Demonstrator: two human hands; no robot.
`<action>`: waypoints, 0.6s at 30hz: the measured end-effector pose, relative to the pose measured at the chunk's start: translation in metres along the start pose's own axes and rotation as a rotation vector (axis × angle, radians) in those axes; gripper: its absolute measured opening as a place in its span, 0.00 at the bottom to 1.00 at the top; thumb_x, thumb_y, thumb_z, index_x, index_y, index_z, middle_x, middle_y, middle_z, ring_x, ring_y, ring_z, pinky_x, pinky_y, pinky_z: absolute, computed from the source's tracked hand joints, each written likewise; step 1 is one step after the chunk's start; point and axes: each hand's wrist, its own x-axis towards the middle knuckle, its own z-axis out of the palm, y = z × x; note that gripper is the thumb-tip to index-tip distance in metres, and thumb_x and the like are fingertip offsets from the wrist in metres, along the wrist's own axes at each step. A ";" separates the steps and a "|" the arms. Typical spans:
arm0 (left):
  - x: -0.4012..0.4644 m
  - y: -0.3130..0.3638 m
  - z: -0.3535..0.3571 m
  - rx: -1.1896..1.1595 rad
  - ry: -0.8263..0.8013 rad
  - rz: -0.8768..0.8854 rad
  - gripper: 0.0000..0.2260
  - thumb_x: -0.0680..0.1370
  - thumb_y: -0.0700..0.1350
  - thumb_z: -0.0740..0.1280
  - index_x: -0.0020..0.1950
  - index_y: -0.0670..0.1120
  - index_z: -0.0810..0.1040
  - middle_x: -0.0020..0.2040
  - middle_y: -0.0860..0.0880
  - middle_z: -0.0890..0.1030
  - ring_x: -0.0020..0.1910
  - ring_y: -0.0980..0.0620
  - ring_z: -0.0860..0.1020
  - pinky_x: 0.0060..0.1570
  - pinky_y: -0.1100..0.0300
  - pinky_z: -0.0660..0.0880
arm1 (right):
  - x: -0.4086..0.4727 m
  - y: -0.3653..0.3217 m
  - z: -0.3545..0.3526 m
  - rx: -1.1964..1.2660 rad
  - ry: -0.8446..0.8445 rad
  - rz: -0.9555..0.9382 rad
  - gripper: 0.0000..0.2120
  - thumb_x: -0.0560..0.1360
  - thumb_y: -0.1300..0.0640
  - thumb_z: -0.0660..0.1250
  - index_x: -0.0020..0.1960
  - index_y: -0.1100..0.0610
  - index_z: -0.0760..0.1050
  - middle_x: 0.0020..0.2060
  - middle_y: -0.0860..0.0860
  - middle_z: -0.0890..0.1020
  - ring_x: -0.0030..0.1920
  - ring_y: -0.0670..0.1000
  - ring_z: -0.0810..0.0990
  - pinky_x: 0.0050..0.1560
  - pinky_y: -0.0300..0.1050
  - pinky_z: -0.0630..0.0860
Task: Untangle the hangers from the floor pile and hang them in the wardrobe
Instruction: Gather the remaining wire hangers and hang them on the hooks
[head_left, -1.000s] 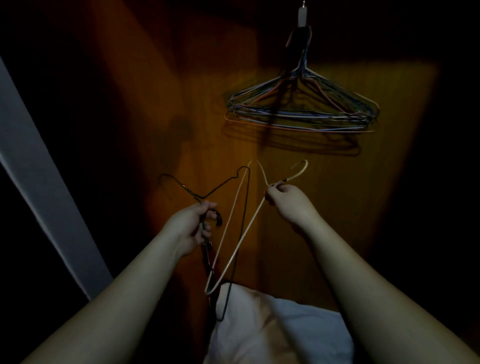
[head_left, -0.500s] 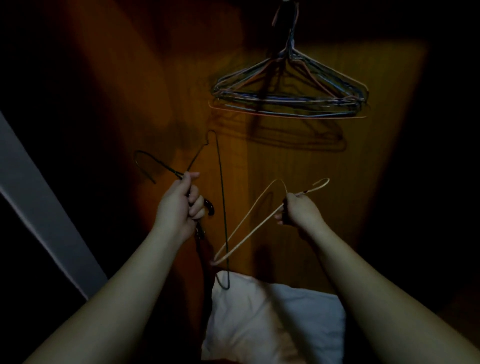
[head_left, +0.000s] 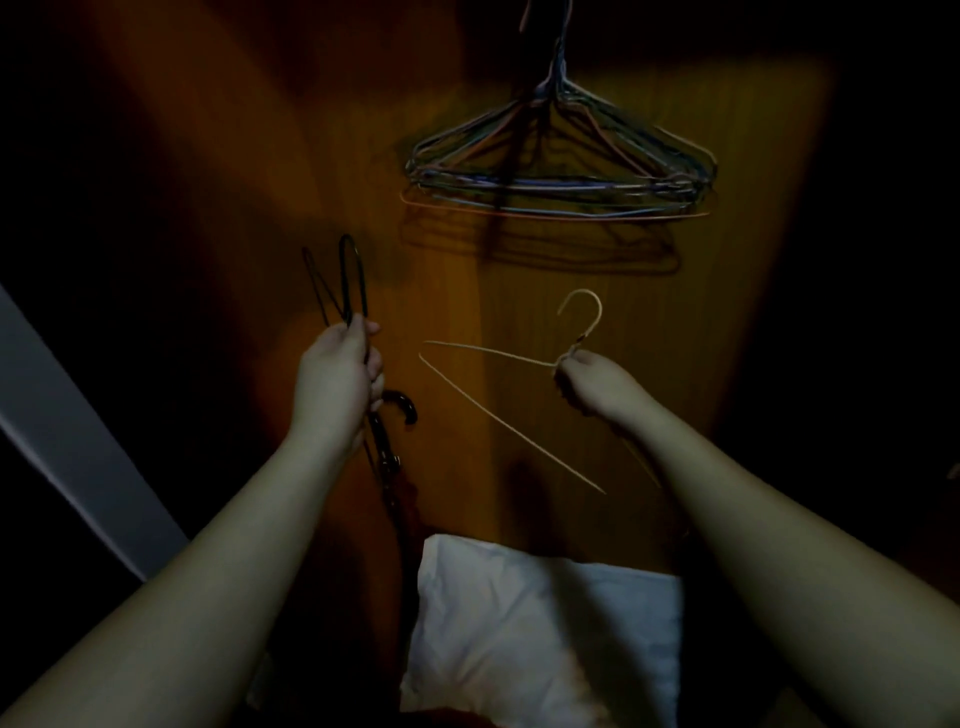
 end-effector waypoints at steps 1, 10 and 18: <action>0.003 0.003 0.001 0.079 0.028 0.020 0.10 0.84 0.51 0.56 0.51 0.48 0.72 0.25 0.54 0.69 0.22 0.57 0.65 0.22 0.64 0.60 | 0.002 -0.008 -0.007 -0.035 -0.001 -0.033 0.15 0.83 0.50 0.53 0.45 0.53 0.74 0.36 0.50 0.76 0.34 0.48 0.72 0.36 0.44 0.68; 0.024 0.033 0.004 0.389 0.166 0.187 0.20 0.84 0.55 0.54 0.68 0.43 0.69 0.34 0.50 0.77 0.29 0.53 0.73 0.30 0.60 0.67 | 0.031 -0.078 -0.075 -0.310 0.180 -0.199 0.18 0.83 0.52 0.51 0.61 0.57 0.76 0.55 0.56 0.79 0.58 0.56 0.76 0.51 0.45 0.67; 0.032 0.046 -0.010 0.349 0.186 0.206 0.14 0.84 0.53 0.54 0.59 0.49 0.76 0.34 0.50 0.76 0.29 0.51 0.71 0.29 0.59 0.64 | 0.050 -0.112 -0.117 -0.335 0.287 -0.355 0.16 0.83 0.50 0.53 0.62 0.58 0.73 0.49 0.54 0.76 0.50 0.55 0.75 0.46 0.43 0.64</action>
